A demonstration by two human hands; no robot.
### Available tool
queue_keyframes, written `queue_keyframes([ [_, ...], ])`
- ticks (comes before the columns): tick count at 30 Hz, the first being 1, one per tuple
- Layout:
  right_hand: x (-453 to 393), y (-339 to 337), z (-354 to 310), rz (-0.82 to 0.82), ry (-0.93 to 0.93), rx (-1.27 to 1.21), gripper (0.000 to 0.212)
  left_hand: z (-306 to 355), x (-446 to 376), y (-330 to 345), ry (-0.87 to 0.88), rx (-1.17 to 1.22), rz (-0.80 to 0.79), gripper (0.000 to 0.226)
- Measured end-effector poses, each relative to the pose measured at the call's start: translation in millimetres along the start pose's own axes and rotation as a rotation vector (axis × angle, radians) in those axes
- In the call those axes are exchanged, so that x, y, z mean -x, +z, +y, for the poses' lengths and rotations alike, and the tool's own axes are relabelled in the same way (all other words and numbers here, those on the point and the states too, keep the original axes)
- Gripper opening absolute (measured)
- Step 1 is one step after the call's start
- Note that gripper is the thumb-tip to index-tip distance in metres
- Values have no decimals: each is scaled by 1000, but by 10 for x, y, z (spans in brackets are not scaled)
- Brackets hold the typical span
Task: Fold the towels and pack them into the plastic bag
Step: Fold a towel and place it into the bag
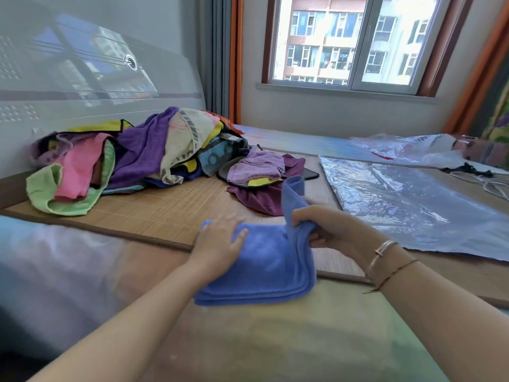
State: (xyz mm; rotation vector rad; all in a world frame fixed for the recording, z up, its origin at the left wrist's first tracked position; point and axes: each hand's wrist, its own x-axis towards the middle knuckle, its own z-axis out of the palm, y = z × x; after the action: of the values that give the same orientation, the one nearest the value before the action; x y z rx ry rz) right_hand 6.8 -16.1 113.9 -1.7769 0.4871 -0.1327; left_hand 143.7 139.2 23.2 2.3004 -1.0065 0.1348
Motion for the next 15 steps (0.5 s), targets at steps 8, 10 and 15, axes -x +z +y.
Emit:
queue_keyframes([
  [8, -265, 1139, -49, -234, -152, 483, 39, -457, 327, -444, -705, 742, -56, 31],
  [10, -271, 1255, 29, -324, -144, 608, 32, -369, 368, -451, -743, 832, -108, 33],
  [15, -355, 1247, 104, -61, -292, 372, 50, -395, 351, -394, -753, 915, -127, 42],
])
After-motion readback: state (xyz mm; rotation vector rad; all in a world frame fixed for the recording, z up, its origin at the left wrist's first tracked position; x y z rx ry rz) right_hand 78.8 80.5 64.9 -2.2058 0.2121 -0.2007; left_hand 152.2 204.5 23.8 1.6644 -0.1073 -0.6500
